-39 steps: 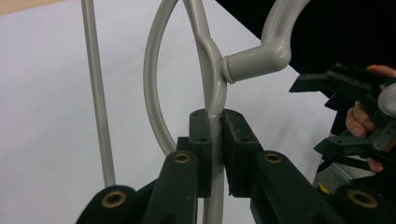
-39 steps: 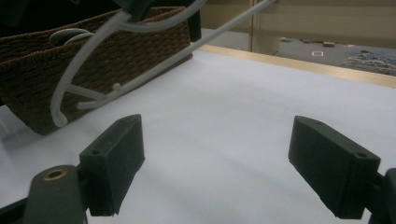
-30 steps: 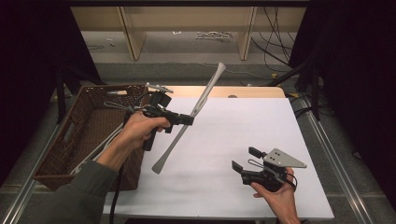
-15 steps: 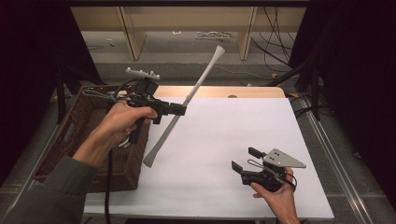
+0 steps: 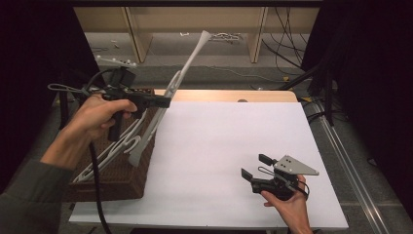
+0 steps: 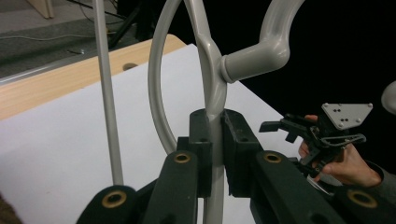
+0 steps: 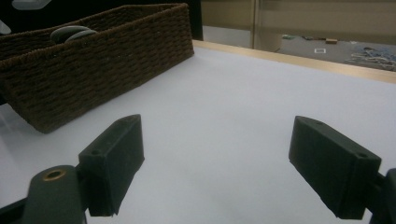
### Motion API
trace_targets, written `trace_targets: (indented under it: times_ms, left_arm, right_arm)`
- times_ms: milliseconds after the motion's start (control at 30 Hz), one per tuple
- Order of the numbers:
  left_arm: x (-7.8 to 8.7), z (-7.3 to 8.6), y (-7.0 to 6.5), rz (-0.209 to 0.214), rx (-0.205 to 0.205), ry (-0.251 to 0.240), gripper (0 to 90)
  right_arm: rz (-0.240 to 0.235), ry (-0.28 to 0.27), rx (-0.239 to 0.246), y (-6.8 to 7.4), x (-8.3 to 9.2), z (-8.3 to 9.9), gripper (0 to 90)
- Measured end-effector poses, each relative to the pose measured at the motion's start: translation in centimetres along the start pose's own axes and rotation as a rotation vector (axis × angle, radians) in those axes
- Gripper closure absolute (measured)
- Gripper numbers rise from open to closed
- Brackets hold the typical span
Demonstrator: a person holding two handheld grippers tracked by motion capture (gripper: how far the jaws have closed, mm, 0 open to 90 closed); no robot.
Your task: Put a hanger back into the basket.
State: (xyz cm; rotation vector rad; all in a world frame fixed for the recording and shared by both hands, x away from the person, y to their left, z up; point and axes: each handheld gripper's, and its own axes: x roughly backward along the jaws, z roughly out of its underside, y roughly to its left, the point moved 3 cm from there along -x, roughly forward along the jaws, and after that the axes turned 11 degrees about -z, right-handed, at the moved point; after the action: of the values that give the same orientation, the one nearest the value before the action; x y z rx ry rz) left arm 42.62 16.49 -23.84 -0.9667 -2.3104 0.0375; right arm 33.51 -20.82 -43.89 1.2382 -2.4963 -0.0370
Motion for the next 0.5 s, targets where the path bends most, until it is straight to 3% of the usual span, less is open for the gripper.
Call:
trace_targets:
  times_ms: [200, 367, 400, 500]
  left_arm:
    - [1.9, 0.3, 2.0, -0.048, 0.012, -0.027, 83.0]
    - [2.5, 1.6, 4.2, -0.098, 0.032, -0.013, 83.0]
    - [2.8, 2.1, 5.2, -0.113, 0.035, -0.014, 83.0]
    - [3.1, 2.8, 6.2, -0.122, 0.039, -0.017, 83.0]
  right_arm:
    - [-0.003, 0.002, -0.005, 0.0, 0.0, 0.0, 19.0]
    - [-0.018, -0.002, -0.018, 0.0, -0.1, 0.1, 18.8]
    - [-0.016, -0.005, -0.013, 0.0, -0.1, 0.1, 18.8]
    - [-0.018, -0.004, -0.012, 0.0, -0.2, 0.1, 18.8]
